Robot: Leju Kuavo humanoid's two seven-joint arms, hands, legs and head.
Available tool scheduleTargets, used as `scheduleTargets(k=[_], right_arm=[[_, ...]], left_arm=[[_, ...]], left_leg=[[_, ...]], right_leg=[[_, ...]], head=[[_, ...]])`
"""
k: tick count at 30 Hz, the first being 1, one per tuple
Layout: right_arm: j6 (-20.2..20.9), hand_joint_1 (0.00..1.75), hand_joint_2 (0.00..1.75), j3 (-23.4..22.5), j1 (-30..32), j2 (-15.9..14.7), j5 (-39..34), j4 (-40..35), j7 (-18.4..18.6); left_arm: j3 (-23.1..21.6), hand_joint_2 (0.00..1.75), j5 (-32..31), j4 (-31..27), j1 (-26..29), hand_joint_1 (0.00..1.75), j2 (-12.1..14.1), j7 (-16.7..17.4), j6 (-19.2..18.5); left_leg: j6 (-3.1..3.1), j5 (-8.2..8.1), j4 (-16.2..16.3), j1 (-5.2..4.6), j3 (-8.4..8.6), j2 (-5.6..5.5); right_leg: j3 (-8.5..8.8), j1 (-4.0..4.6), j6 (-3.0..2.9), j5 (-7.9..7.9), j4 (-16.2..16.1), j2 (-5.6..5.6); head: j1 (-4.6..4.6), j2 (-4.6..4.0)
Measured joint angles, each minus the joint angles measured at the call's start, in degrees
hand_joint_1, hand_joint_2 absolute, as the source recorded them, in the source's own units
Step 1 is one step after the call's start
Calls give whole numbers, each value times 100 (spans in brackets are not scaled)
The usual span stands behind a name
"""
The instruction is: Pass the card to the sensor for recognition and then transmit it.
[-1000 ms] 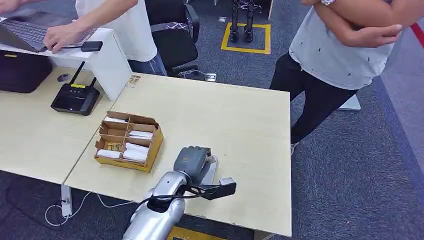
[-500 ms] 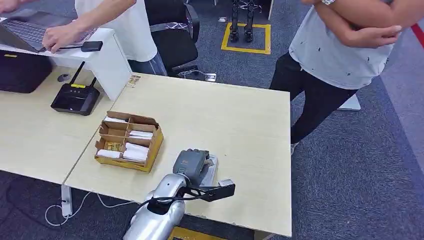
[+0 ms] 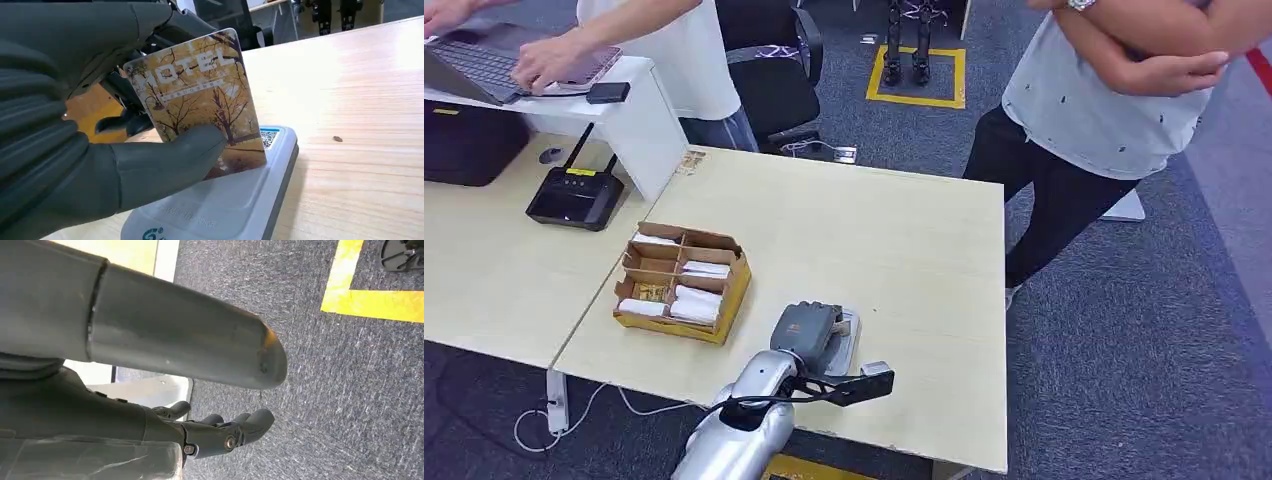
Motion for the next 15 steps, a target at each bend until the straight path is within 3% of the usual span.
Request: scheduleTargets(k=[10, 15], right_arm=[[63, 0, 0, 0, 1, 0, 0, 2, -2], [101, 0, 0, 0, 3, -2, 2, 9, -29]], left_arm=[[46, 175, 0, -24, -9, 175, 0, -9, 26], [245, 175, 0, -433, -187, 175, 44, -4, -123]], left_leg=[[0, 0, 0, 0, 0, 0], [-1, 1, 0, 1, 0, 0]], right_leg=[[0, 0, 0, 0, 0, 0], [0, 0, 0, 0, 1, 0]], head=[[2, 0], [2, 0]])
